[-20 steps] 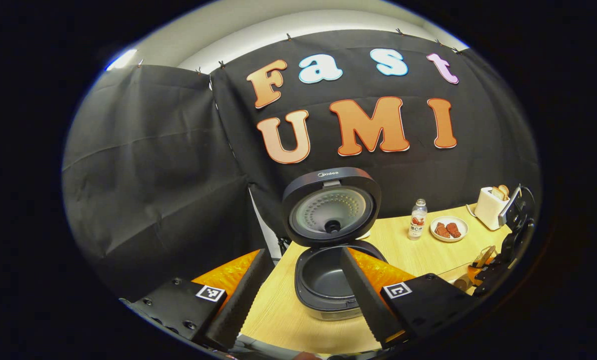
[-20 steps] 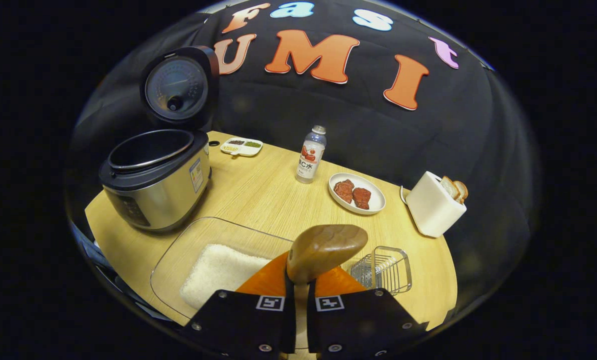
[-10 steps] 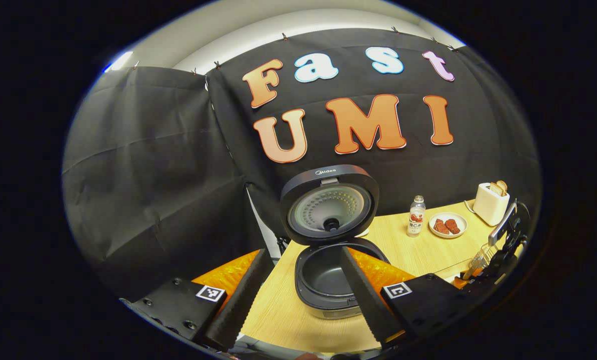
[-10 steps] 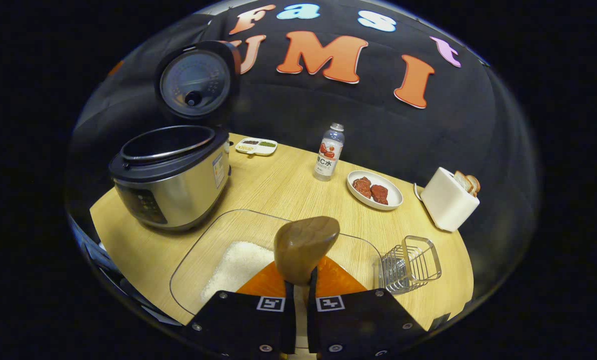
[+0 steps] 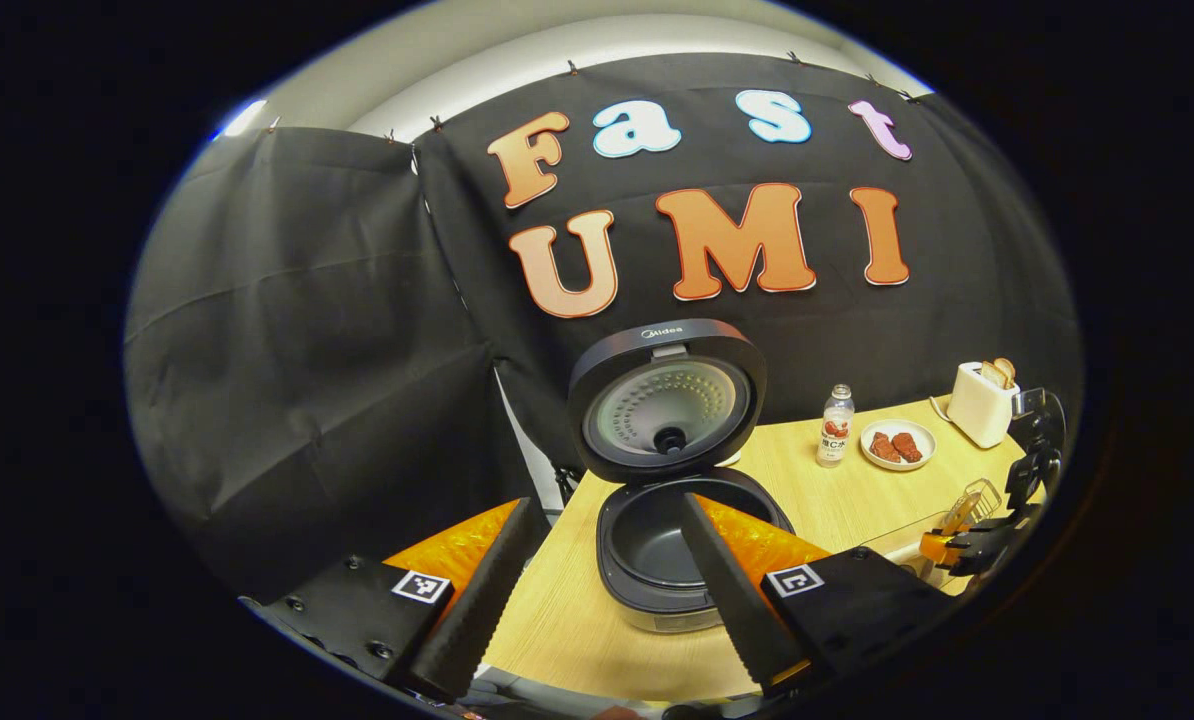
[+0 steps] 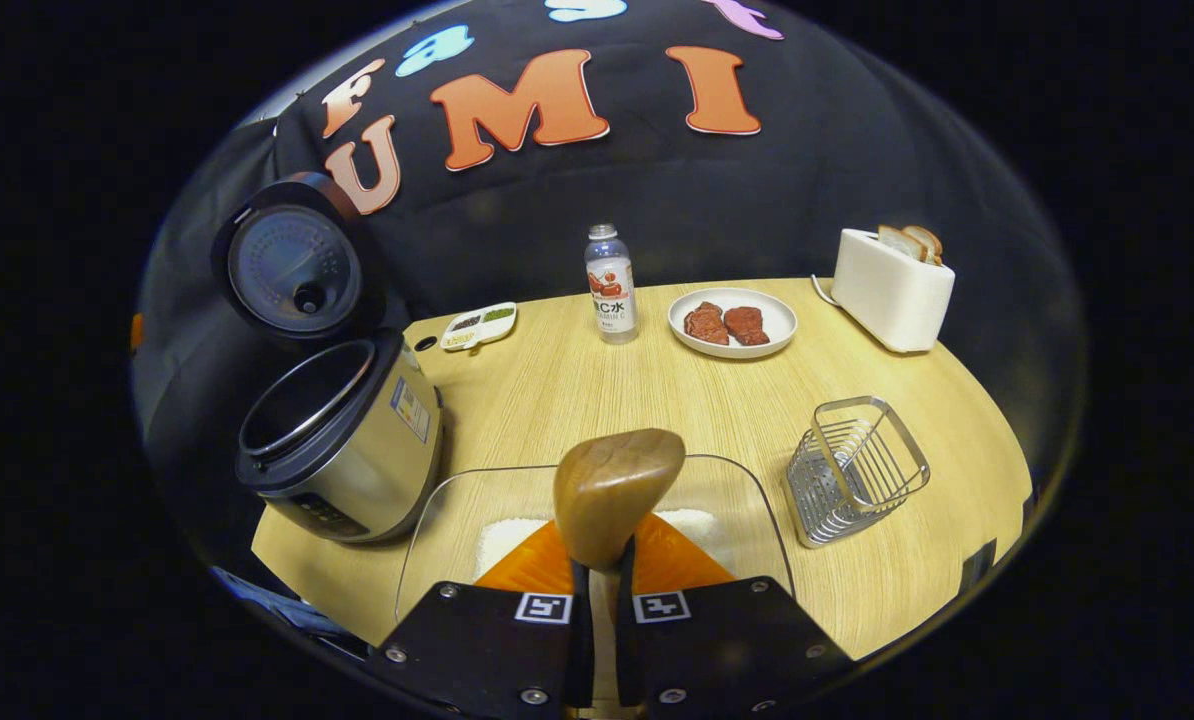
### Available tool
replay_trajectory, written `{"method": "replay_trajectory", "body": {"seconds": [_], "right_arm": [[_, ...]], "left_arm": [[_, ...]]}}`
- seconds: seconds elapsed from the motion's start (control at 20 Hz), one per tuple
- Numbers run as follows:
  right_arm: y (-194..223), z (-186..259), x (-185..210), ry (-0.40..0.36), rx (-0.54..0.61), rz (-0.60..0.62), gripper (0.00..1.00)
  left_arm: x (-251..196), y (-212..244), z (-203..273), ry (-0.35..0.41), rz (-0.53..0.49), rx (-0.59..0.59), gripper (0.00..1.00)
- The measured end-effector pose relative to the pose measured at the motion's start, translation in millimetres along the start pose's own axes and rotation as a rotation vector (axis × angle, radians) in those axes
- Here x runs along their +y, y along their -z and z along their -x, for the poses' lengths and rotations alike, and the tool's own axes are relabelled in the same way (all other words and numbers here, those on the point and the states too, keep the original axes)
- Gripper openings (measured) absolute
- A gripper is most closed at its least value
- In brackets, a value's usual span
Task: Close the left gripper, press the button to open the rice cooker; take a wooden spoon from the chopstick holder with the right hand, scoop a spoonful of rice and pour it into the rice cooker, then put the wooden spoon back into the chopstick holder.
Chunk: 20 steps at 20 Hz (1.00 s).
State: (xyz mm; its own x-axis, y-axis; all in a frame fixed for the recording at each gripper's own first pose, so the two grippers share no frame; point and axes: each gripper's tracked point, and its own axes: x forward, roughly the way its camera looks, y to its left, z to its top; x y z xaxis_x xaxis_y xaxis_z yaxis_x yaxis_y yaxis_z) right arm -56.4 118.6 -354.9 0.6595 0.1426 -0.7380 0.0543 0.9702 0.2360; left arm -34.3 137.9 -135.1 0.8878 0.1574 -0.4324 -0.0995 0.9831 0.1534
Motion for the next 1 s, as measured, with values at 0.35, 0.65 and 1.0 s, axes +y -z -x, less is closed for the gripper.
{"method": "replay_trajectory", "body": {"seconds": [0.35, 0.65, 1.0], "right_arm": [[1.5, -5.1, 17.8, -0.064, 0.044, -0.16, 0.08], [1.0, -8.9, 26.4, -0.106, 0.073, -0.288, 0.08], [0.7, -12.9, 27.1, -0.153, 0.101, -0.422, 0.08]], "left_arm": [[2.8, -0.8, -4.5, 0.01, -0.013, 0.001, 1.0], [8.5, -0.5, -7.8, 0.009, -0.027, 0.002, 0.99], [11.5, 0.1, -11.4, 0.015, -0.021, 0.008, 0.99]]}}
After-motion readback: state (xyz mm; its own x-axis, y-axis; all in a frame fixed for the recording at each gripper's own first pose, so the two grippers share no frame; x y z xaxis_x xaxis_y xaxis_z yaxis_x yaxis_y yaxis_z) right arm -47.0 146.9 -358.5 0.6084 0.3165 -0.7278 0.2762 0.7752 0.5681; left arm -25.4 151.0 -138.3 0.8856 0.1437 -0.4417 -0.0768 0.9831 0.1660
